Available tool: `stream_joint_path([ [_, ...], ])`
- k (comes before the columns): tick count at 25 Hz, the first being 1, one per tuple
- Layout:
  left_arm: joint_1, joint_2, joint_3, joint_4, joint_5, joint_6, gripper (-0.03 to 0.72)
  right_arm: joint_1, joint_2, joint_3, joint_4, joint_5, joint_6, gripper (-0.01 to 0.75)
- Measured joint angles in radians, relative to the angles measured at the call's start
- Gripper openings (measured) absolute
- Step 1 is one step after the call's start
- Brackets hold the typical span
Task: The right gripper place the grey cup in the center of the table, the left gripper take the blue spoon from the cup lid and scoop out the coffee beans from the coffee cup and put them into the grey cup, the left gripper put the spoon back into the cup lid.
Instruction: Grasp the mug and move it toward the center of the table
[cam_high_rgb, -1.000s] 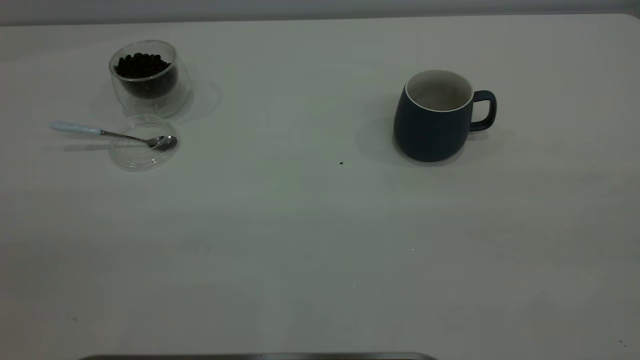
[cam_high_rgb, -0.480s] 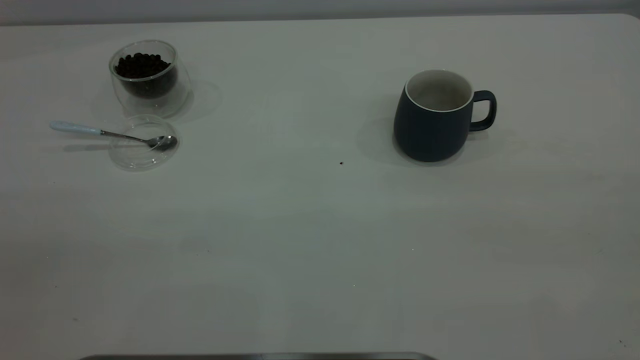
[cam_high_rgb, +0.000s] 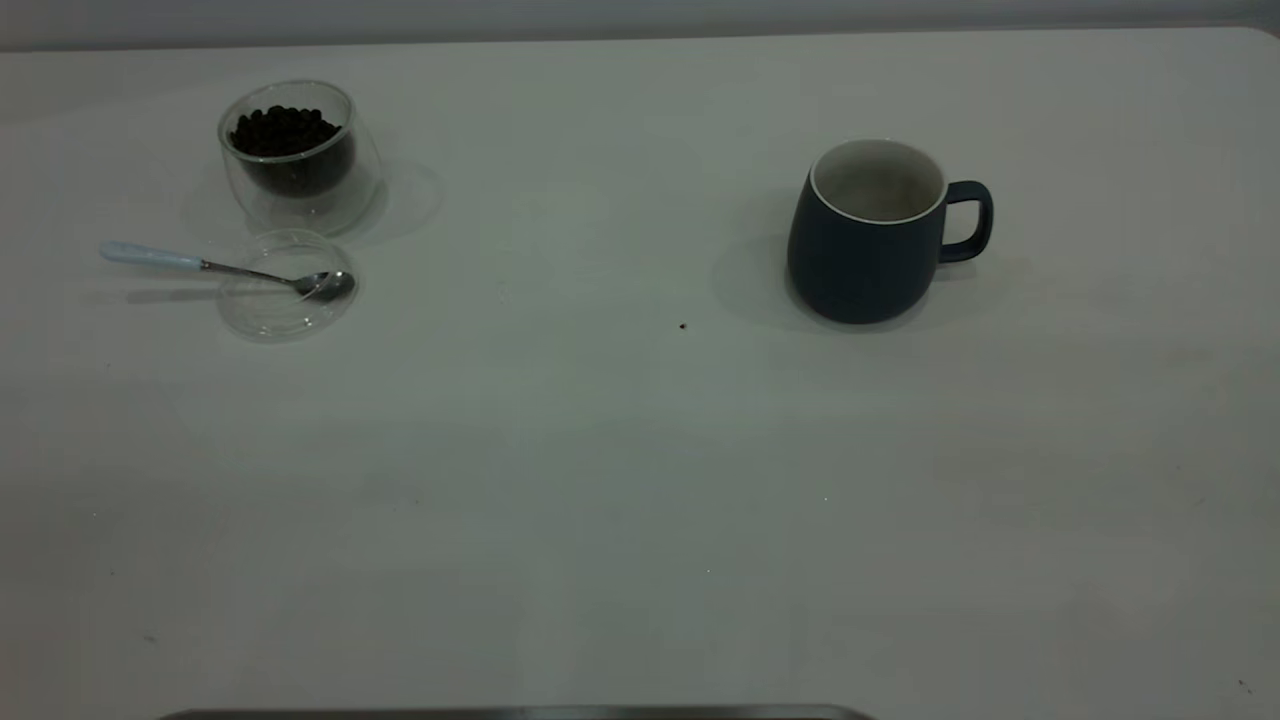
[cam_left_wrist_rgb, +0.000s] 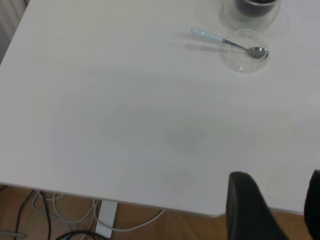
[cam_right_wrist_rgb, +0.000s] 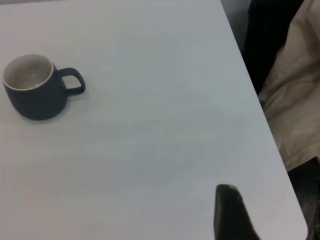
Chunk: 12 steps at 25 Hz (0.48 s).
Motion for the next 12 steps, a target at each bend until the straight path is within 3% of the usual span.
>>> stream_joint_path([
  [8,0.0,0.0,0.0,0.0,0.0,0.0,0.352,0.0,0.007,-0.006,0.027,-0.008,-0.025,0.364],
  [12,0.0,0.0,0.0,0.0,0.0,0.0,0.352,0.0,0.114,-0.035,0.155,-0.148,-0.148,0.364],
])
